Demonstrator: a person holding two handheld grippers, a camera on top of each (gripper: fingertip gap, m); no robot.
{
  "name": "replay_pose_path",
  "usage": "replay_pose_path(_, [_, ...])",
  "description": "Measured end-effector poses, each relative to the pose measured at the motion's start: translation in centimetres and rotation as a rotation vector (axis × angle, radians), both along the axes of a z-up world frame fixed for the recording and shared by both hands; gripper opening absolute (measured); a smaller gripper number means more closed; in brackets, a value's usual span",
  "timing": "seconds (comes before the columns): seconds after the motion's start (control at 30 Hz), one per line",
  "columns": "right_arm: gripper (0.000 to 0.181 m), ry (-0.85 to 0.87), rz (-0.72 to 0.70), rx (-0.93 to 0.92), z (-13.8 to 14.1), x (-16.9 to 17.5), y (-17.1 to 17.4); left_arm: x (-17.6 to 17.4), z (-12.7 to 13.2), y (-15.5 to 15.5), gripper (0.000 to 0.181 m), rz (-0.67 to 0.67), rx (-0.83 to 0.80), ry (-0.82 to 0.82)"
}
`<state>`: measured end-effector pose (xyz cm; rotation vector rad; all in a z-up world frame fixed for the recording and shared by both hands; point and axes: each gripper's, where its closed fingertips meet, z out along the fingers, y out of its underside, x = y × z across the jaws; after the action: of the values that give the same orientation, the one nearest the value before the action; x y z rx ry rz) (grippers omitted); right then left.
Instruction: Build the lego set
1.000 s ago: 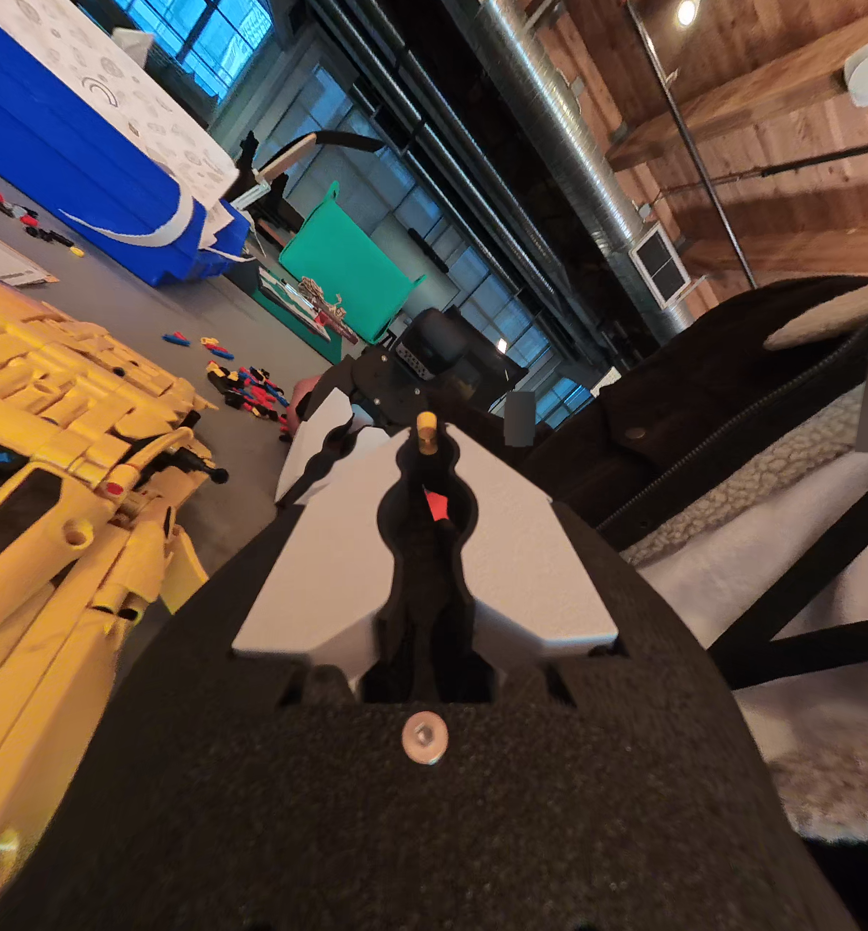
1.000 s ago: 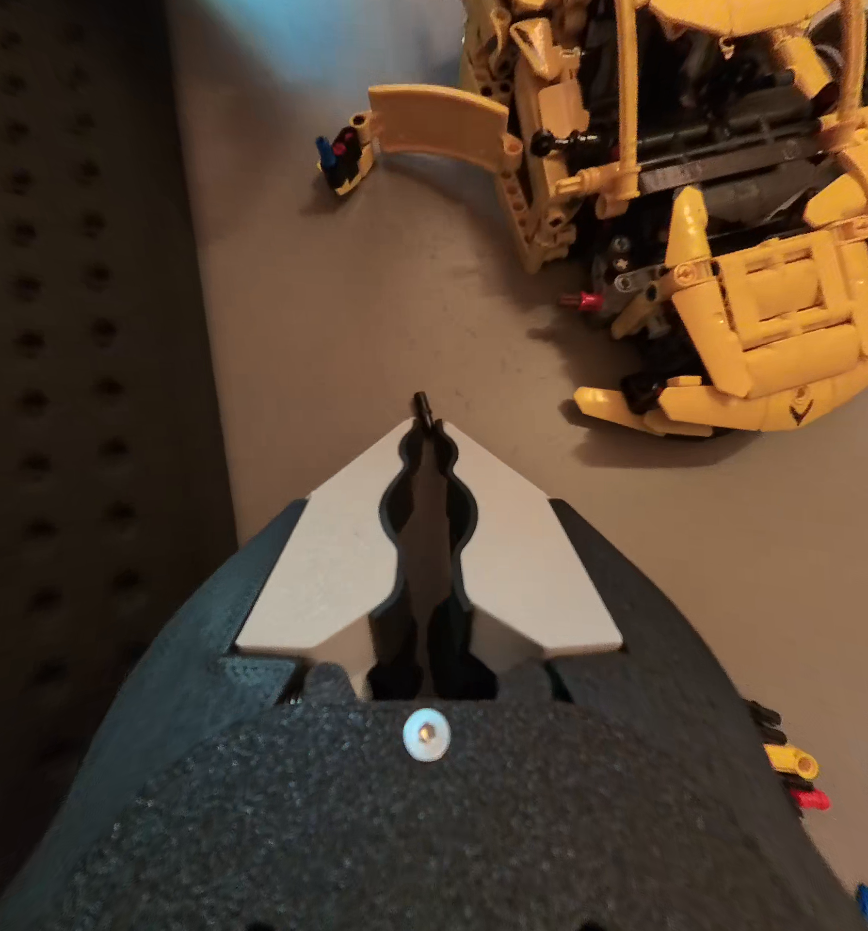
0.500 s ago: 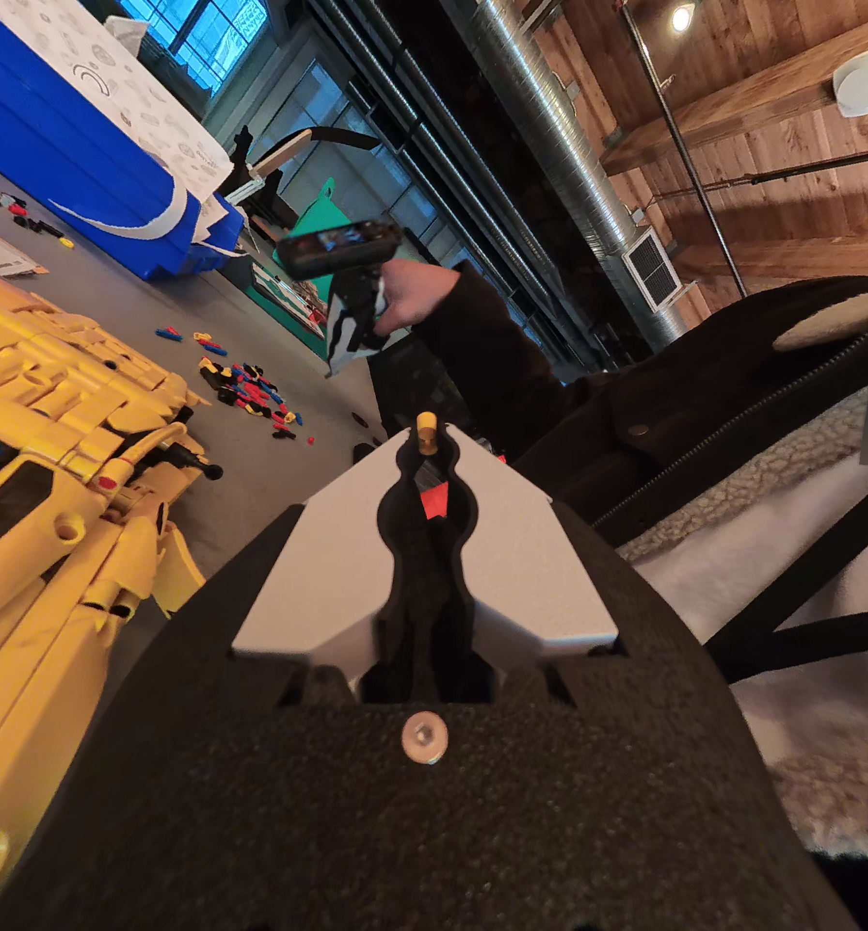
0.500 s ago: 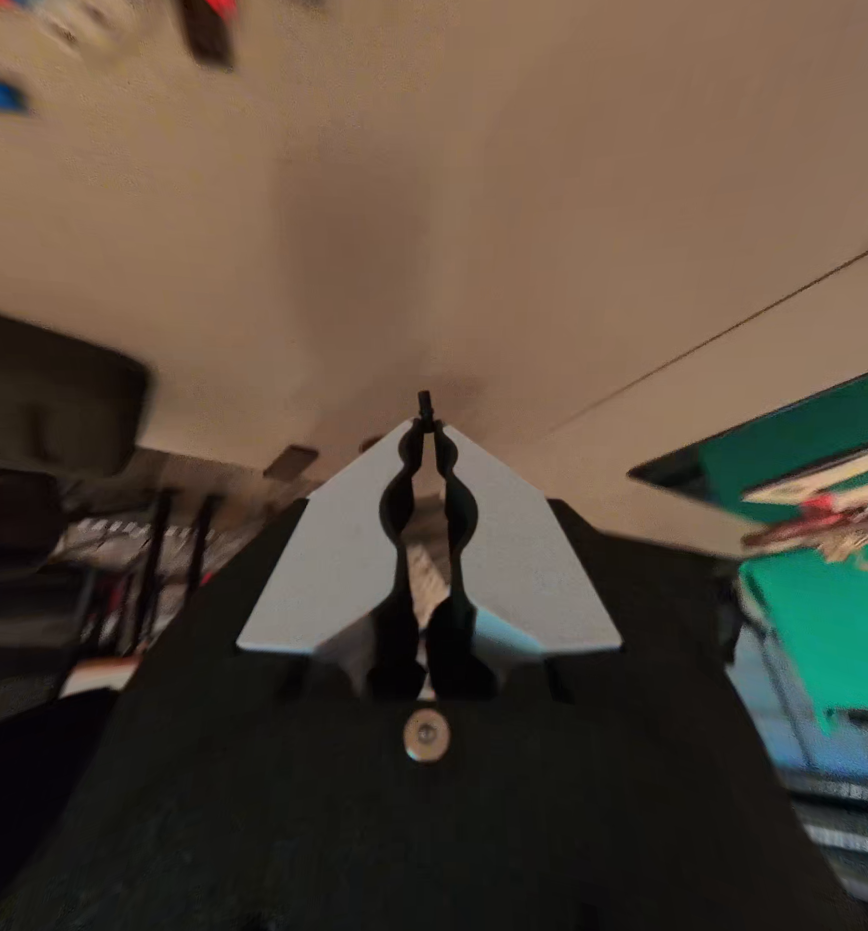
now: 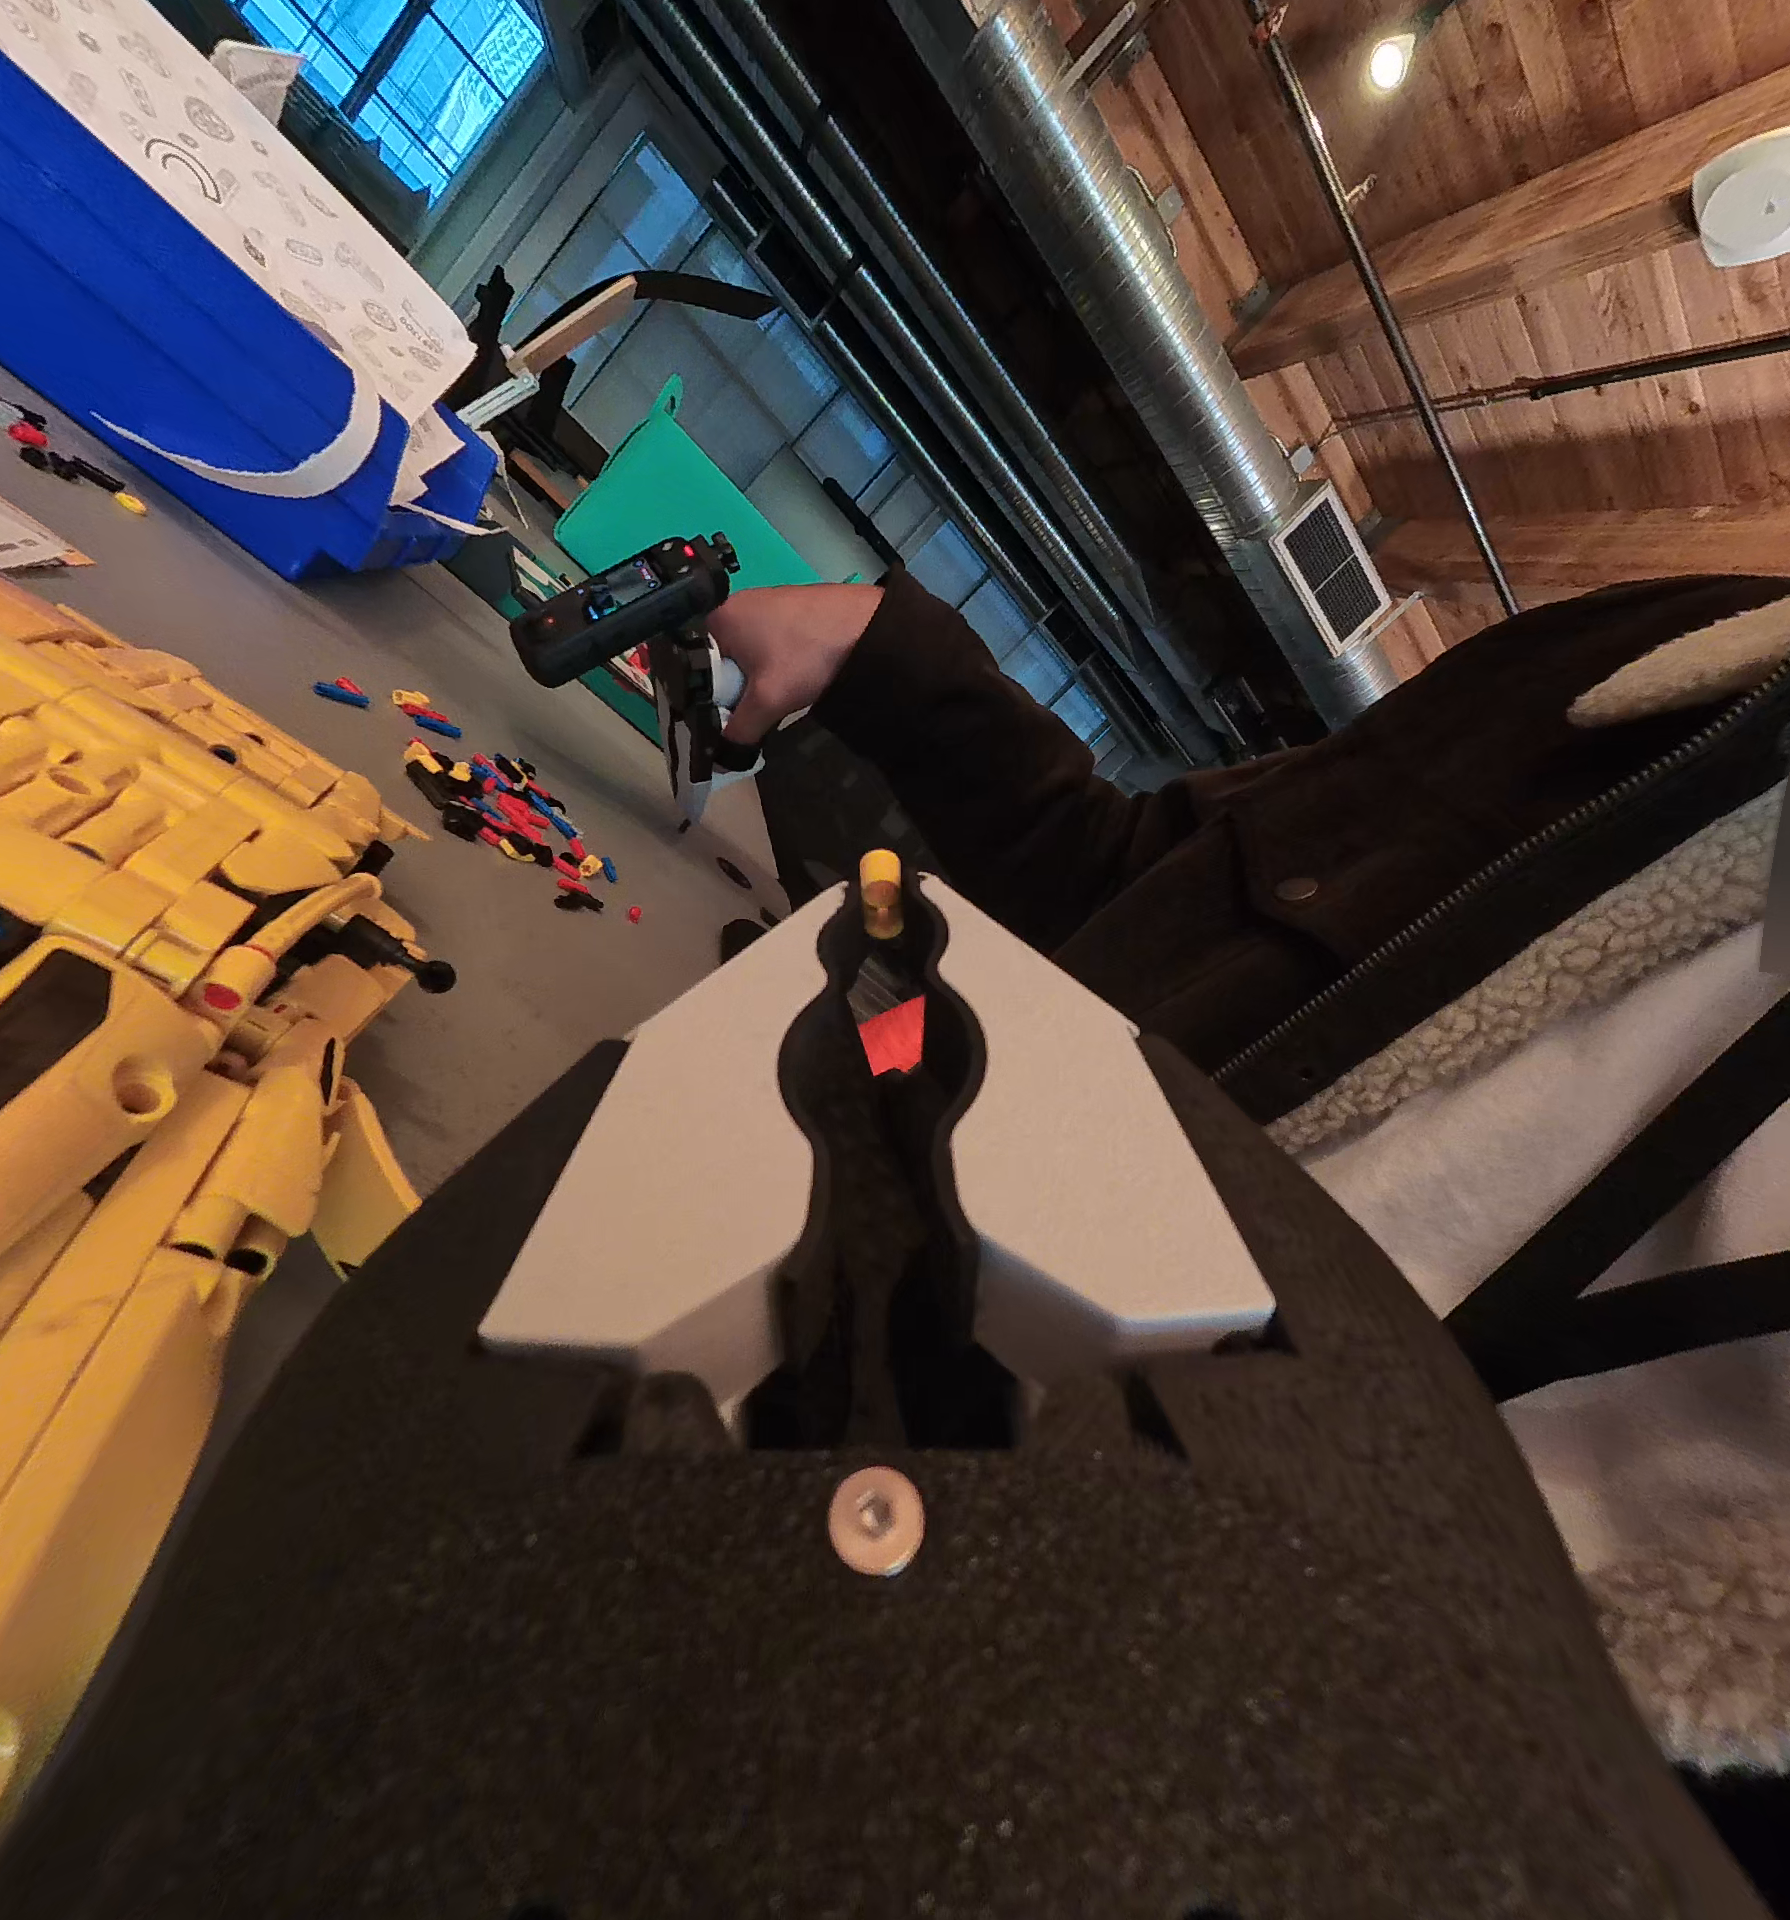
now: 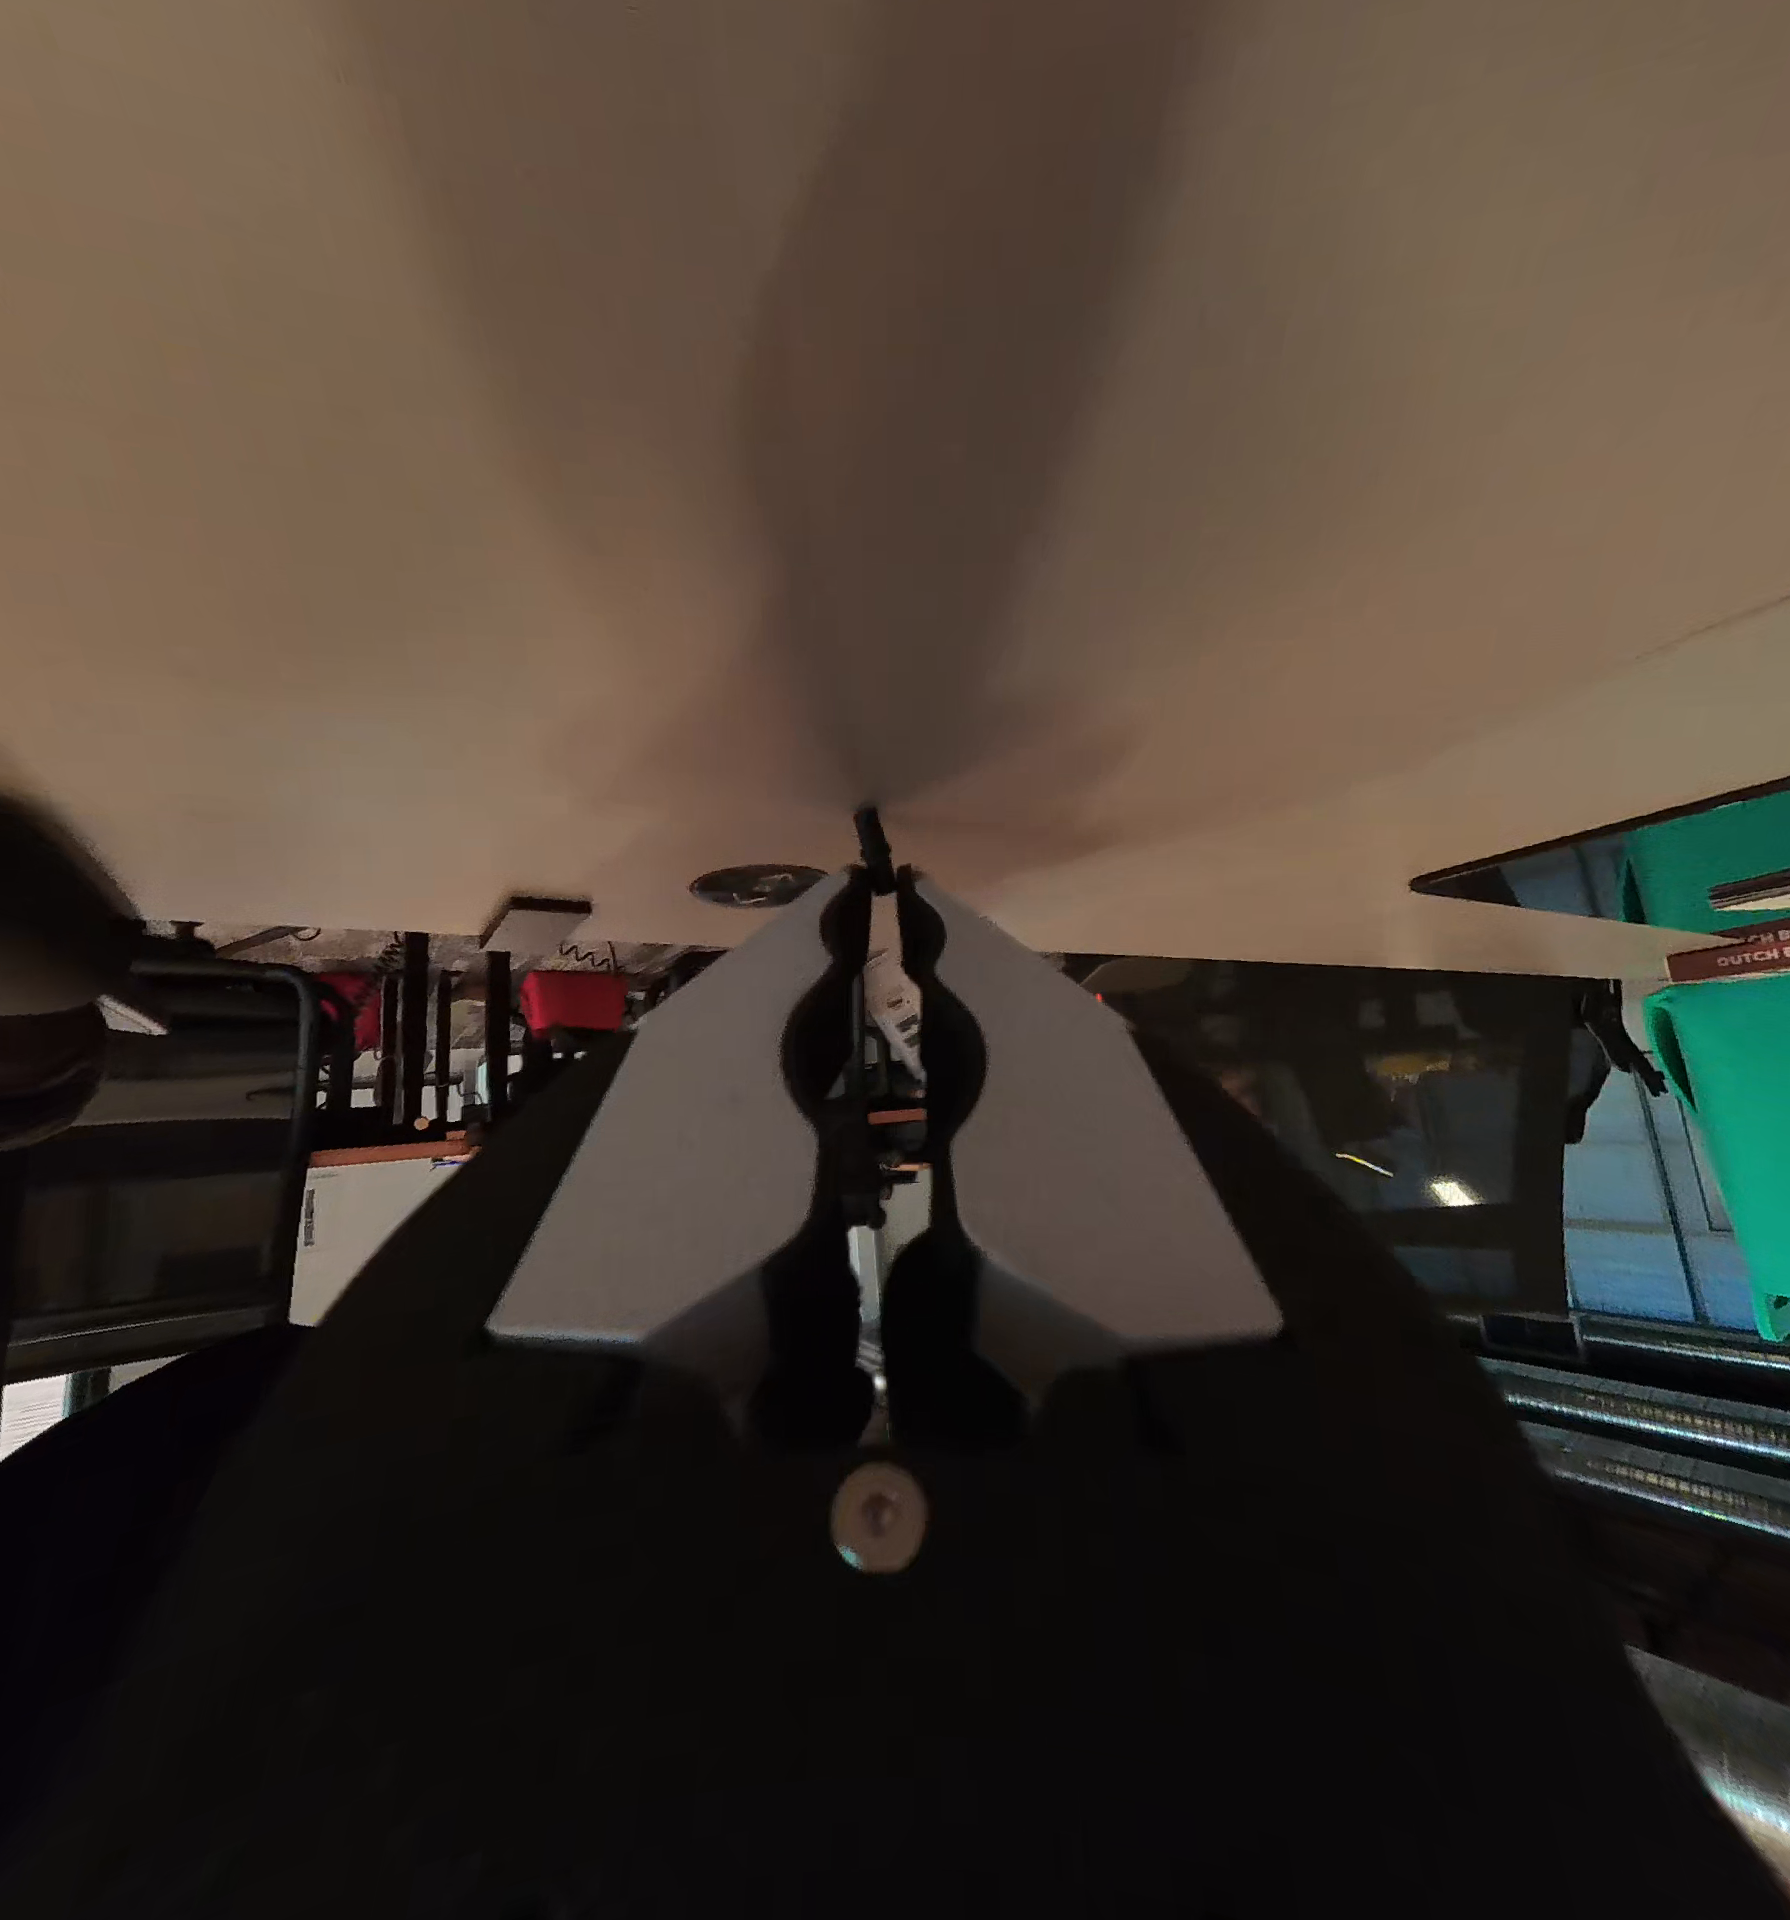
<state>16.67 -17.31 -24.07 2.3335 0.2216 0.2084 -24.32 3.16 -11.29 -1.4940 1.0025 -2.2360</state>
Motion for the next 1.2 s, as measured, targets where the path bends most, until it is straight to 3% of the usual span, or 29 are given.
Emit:
replay_pose_path(0.63, [0.003,0.020,-0.008,0.003,0.0,-0.7,-0.6,0.0,0.0,0.0,0.007,0.002,-0.002,-0.002])
replay_pose_path(0.97, [0.002,-0.048,-0.105,-0.240,0.8,-0.1,-3.8,0.0,0.0,0.0,0.006,0.003,-0.001,-0.002])
replay_pose_path(1.2, [0.002,-0.044,-0.091,-0.245,0.2,0.1,-3.5,0.0,0.0,0.1,0.007,0.003,-0.001,-0.001])
